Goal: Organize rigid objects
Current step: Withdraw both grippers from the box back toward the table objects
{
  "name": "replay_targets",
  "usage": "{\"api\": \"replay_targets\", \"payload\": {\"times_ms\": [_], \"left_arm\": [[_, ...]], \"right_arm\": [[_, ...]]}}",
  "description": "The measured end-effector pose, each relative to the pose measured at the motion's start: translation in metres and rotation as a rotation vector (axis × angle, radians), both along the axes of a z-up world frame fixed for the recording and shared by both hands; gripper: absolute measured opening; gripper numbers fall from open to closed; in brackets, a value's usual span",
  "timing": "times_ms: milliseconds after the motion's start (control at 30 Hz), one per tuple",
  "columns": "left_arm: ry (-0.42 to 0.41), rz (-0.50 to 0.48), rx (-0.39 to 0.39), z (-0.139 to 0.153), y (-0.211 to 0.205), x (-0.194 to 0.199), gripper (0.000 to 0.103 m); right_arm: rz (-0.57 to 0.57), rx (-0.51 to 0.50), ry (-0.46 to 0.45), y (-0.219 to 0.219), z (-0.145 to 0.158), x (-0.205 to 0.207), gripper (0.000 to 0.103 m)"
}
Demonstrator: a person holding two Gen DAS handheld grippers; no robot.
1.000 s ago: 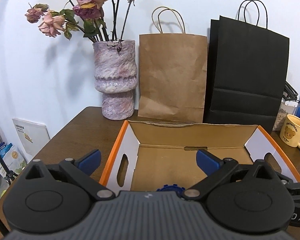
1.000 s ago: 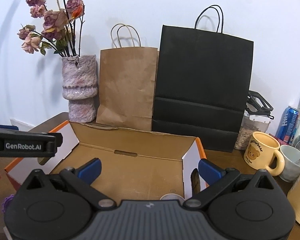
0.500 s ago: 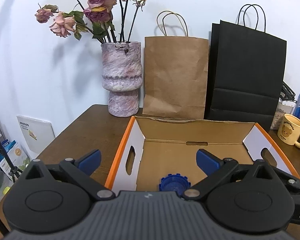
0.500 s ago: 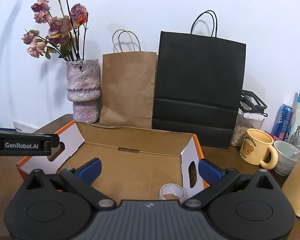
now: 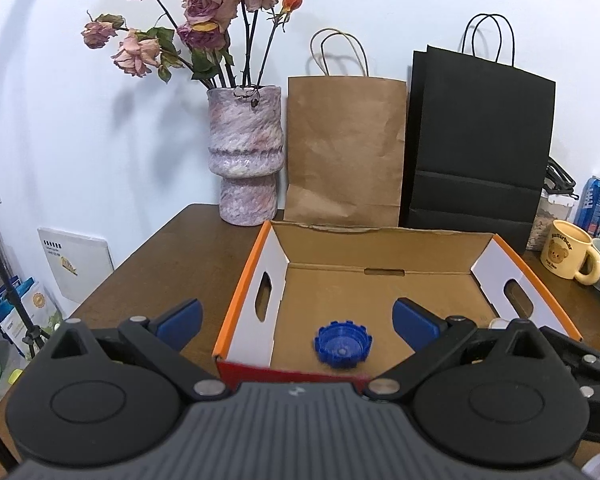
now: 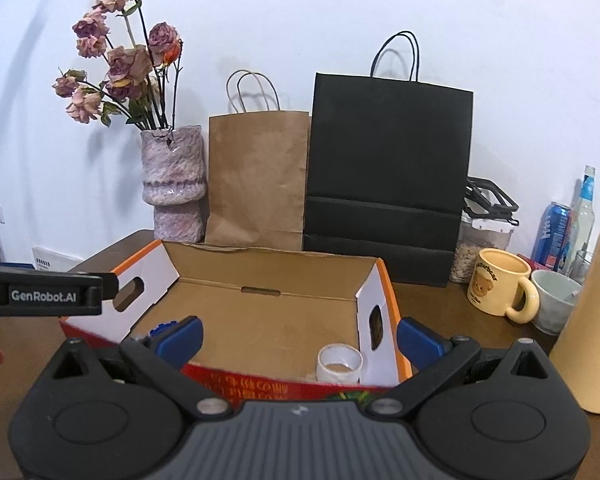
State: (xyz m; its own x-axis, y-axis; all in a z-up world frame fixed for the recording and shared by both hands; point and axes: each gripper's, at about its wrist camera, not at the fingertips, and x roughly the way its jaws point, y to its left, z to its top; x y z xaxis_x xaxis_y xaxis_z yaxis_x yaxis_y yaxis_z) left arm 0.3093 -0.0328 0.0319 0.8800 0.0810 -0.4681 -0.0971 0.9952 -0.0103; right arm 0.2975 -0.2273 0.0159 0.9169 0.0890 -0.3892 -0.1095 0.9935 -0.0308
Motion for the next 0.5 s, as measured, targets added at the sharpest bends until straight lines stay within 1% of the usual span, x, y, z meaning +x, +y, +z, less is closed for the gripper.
{"api": "replay_targets", "payload": {"times_ms": [500], "left_arm": [[0.027, -0.014, 0.004, -0.007, -0.008, -0.047, 0.103]], "right_arm": [[-0.004, 0.008, 0.017, -0.01, -0.007, -0.05, 0.103]]}}
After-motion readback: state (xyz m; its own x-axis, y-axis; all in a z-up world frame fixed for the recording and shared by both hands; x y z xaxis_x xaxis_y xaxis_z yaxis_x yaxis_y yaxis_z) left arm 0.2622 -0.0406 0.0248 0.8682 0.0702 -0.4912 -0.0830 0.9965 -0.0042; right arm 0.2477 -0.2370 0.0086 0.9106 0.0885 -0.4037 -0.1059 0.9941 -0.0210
